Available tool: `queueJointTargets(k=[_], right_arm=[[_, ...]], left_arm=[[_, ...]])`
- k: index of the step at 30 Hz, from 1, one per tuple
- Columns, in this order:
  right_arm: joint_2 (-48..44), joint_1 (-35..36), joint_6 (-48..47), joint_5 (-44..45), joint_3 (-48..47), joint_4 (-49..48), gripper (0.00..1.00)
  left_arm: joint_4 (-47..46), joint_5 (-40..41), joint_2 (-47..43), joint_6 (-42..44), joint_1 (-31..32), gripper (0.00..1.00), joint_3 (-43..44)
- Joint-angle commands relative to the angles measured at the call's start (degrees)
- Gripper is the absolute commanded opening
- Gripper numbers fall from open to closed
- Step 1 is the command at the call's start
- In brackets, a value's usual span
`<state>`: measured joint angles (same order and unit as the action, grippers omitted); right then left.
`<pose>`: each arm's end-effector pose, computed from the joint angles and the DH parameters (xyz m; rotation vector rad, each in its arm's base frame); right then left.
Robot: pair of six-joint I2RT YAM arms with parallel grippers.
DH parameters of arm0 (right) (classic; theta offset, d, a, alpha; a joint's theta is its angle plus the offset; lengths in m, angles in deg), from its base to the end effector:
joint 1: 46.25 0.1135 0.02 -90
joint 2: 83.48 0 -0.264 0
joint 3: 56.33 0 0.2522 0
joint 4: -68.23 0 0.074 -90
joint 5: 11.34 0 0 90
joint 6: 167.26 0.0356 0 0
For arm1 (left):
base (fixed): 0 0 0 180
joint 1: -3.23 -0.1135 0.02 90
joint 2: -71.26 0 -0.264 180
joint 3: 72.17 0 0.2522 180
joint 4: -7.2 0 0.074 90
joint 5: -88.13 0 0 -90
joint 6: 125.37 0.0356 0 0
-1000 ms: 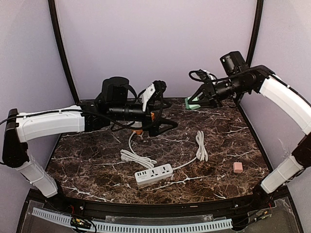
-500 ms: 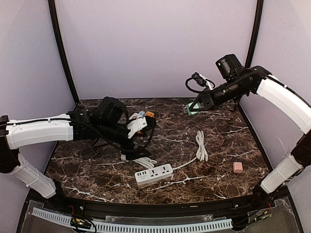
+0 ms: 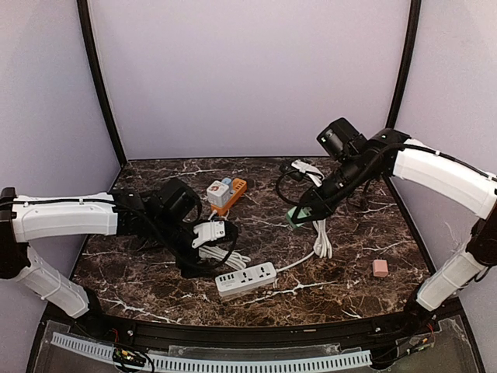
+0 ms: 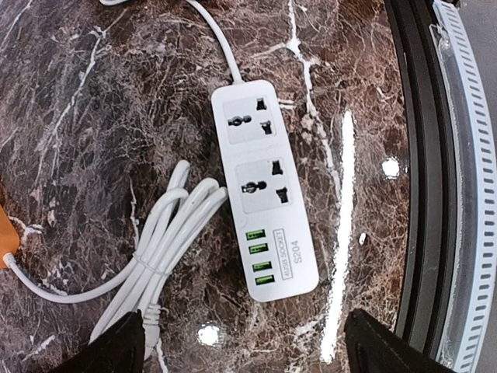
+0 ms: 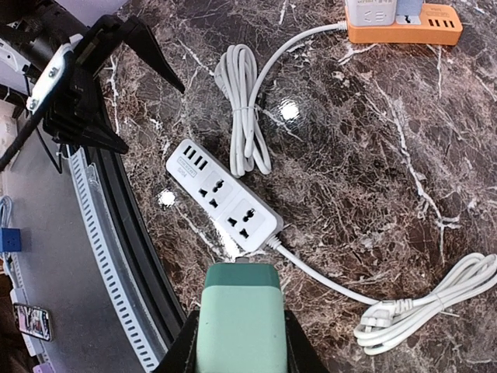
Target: Insert the plug
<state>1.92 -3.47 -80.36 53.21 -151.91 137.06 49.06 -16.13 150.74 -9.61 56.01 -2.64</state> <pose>0.2115 0.2165 0.3306 -1.1919 2.3837 0.8183 0.1668 -0.2341 0.2442 1.6687 1.8697 -0.5070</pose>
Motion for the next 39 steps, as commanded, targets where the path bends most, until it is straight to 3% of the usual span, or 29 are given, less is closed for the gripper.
queueJointTargets(k=[1,22,28,34,39], right_arm=[[2.2,0.2,-5.0,0.9,-0.1,-4.7,0.0],[-1.9,0.2,-4.4,4.0,5.7,-2.5,0.0],[-3.8,0.2,-4.1,4.4,7.6,-2.0,0.0],[-5.8,0.2,-4.4,4.8,9.4,-1.7,0.0],[-6.9,0.2,-5.2,4.4,11.5,-1.1,0.0]], left_arm=[[1.8,-0.8,3.1,1.9,0.2,0.88,-1.3],[-15.0,2.8,15.3,0.0,5.7,0.7,-5.5],[-15.4,3.9,17.5,2.3,5.7,0.61,-5.0],[-15.2,3.8,17.8,5.6,5.7,0.44,-4.5],[-14.4,2.6,18.0,8.8,5.7,0.42,-3.8]])
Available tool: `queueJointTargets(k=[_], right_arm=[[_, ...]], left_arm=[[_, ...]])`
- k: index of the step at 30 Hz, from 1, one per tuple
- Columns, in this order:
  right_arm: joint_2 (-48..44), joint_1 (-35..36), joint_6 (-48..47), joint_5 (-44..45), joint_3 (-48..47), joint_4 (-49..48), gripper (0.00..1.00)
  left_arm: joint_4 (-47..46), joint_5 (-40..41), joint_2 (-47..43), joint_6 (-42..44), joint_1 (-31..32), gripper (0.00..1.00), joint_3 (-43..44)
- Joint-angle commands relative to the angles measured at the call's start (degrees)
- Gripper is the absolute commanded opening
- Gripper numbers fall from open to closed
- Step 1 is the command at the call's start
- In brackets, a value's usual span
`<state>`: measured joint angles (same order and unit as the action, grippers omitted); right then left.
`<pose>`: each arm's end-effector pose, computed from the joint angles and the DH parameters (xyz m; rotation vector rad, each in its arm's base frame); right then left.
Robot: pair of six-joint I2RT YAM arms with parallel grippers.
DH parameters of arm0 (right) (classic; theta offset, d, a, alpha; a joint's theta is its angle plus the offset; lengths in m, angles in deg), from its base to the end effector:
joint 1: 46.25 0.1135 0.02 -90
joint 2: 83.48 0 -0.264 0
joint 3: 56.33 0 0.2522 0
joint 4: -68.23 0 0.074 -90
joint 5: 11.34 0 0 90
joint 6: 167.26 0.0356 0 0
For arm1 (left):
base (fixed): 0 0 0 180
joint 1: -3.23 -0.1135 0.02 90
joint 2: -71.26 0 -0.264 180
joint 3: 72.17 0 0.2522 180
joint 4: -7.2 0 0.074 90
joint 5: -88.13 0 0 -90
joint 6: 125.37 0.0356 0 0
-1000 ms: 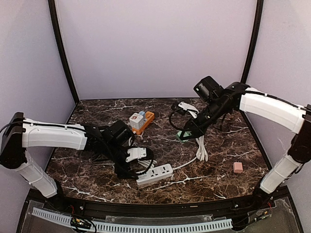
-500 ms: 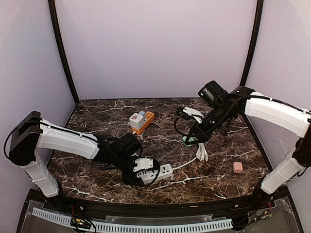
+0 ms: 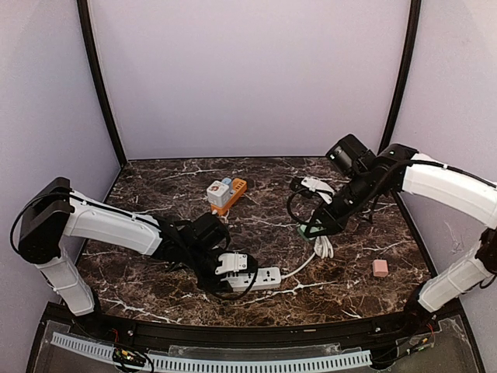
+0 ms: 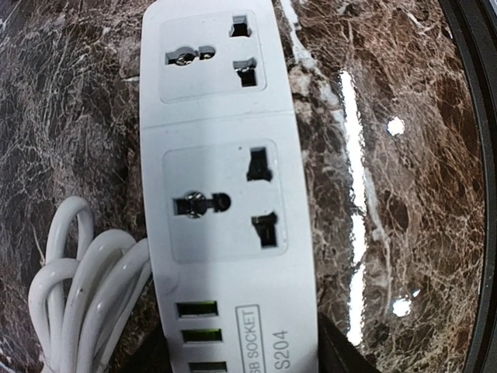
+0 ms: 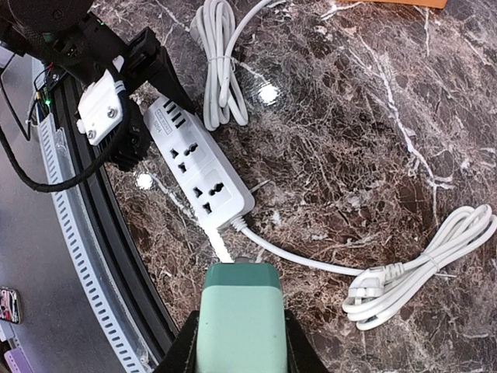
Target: Insert the plug
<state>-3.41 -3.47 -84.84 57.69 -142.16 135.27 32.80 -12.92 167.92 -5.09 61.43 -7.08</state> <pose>0.1946 0.1974 0.3048 -1.2613 2.3828 0.6835 0.1652 -0.2794 0.1521 1.8660 1.8101 -0.4286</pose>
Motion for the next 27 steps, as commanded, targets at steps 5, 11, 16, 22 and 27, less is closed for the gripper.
queueJointTargets(k=[5,11,16,22,27], right_arm=[[-2.8,0.2,-1.7,-0.8,3.3,1.3,0.0],[-3.8,0.2,-2.2,-1.4,3.9,1.6,0.0],[-3.9,0.2,-2.7,-2.3,3.8,2.2,0.0],[-4.0,0.3,-3.1,-4.6,3.9,2.1,0.0],[-3.2,2.4,-3.2,-5.4,3.5,0.7,0.0]], left_arm=[[3.3,-1.9,1.3,9.2,0.4,0.41,1.7],[6.0,-3.5,2.1,15.0,1.0,0.41,3.1],[6.4,-6.1,2.4,18.8,1.7,0.41,4.2],[5.4,-4.7,3.2,19.3,2.1,0.51,4.0],[2.4,-2.3,2.2,16.7,2.2,0.79,2.7]])
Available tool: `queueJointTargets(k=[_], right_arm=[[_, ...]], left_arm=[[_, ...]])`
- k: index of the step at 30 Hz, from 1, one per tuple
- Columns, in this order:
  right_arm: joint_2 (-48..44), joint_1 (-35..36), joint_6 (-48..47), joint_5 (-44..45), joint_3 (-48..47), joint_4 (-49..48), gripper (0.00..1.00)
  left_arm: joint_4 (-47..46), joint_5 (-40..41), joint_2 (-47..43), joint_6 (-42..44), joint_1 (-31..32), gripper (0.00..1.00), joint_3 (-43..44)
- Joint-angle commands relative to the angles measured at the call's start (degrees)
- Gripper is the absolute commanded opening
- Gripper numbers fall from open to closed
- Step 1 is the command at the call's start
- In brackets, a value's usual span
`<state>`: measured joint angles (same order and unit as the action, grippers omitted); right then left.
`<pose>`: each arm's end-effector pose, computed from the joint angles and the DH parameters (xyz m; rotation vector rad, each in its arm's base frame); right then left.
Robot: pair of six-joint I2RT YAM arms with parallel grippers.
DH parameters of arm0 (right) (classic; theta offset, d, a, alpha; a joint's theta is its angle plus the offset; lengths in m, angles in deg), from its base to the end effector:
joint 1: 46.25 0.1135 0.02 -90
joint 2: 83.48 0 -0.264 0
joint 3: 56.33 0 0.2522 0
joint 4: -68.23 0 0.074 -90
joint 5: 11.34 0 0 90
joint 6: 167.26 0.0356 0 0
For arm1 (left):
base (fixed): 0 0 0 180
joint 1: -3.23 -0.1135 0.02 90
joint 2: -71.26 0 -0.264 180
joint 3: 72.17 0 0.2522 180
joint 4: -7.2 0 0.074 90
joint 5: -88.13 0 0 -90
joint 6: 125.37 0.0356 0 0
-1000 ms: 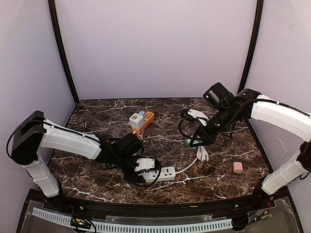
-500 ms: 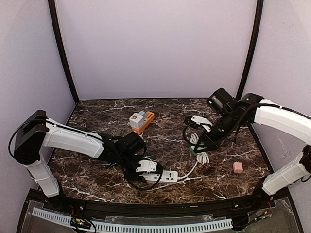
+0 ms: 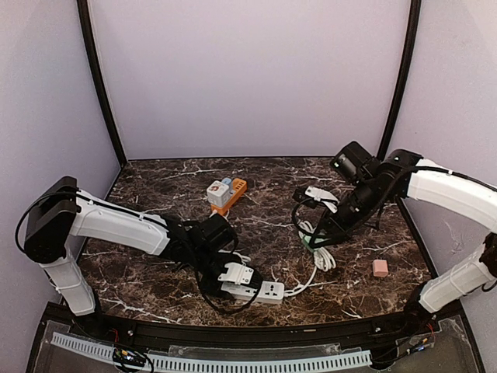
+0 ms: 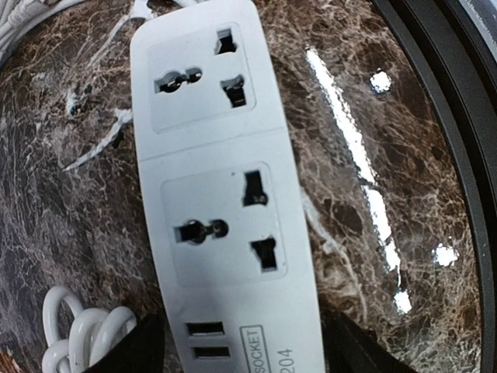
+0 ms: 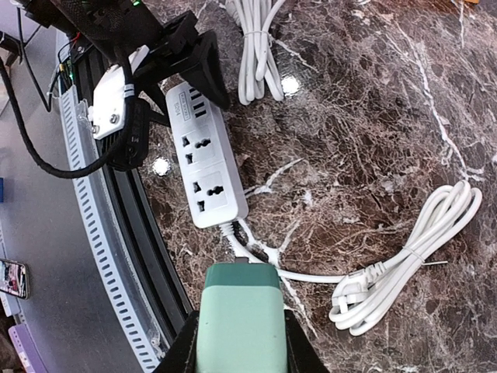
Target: Insert the plug
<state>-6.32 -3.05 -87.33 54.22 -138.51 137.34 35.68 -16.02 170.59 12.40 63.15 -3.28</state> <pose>0.1788 0.1881 0.2973 -1.3477 2.3833 0.7470 0.1610 -0.2953 0.1533 2.1529 1.4619 -0.3975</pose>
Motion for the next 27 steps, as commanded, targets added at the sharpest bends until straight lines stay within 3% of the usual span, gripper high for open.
queueJointTargets(k=[1,8,27], right_arm=[[0.1,2.6,-0.5,-1.9,-0.5,-1.5,0.0],[4.9,7.5,-0.9,-0.5,-3.1,-2.3,0.0],[17.5,15.2,-4.8,5.7,-12.3,-0.4,0.0]], left_arm=[[-0.7,1.6,-0.9,-1.3,0.5,0.82,-1.3],[-3.6,4.0,-5.0,-5.7,0.4,0.98,-3.3],[-4.7,16.1,-29.2,-20.8,-1.6,0.98,-11.2]])
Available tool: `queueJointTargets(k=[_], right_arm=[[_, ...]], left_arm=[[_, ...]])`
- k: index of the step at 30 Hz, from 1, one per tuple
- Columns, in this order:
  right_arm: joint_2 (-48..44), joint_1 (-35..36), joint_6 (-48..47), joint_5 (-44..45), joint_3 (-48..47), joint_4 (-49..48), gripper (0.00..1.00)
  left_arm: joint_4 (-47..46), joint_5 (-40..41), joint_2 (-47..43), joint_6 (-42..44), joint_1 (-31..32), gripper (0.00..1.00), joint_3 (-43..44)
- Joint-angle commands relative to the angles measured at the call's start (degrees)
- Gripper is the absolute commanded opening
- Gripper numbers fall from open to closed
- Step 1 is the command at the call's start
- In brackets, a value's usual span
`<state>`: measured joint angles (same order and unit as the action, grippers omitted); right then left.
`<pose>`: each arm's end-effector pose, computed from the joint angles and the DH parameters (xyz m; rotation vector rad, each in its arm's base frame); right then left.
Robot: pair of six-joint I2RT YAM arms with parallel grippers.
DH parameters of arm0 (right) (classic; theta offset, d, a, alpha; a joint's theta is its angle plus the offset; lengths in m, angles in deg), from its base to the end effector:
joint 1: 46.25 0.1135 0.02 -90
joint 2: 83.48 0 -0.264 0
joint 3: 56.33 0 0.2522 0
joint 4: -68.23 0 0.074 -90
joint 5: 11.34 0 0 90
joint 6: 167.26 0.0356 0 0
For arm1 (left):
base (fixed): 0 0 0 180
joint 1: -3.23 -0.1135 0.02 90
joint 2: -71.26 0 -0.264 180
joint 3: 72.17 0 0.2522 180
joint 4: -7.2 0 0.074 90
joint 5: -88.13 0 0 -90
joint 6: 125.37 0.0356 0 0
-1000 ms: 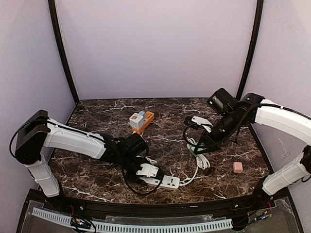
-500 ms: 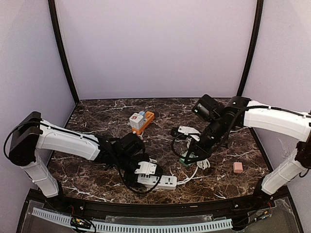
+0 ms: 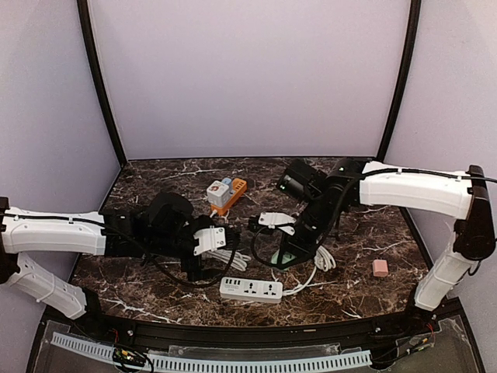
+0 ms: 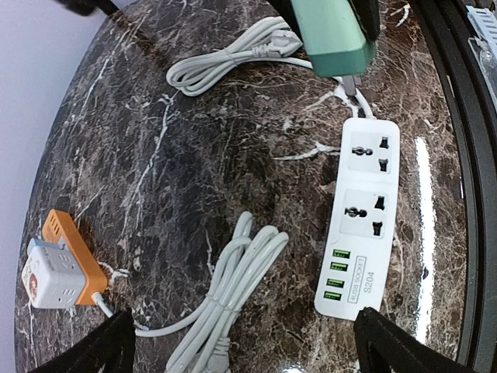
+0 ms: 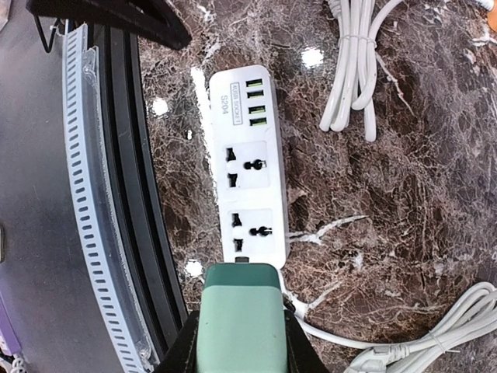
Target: Insert the plug
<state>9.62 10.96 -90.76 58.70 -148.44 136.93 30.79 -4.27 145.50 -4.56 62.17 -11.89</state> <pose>0.1651 0.2787 0.2720 -1.7343 2.2881 0.6600 0.1431 -0.2406 0.2400 1.5996 1.5738 -0.3142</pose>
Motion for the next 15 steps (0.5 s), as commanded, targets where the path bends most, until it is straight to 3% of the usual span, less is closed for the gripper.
queueJointTargets(k=[1,15], right_arm=[[2.0,1.3,-1.5,1.2,-2.7,0.0,0.0],[7.9,3.8,-4.4,2.7,-7.1,3.0,0.0]], left_arm=[[-0.1,5.3,-5.4,-4.4,-0.7,0.98,-2.8],[-1.6,8.0,-11.5,-8.4,-3.2,0.99,-4.2]])
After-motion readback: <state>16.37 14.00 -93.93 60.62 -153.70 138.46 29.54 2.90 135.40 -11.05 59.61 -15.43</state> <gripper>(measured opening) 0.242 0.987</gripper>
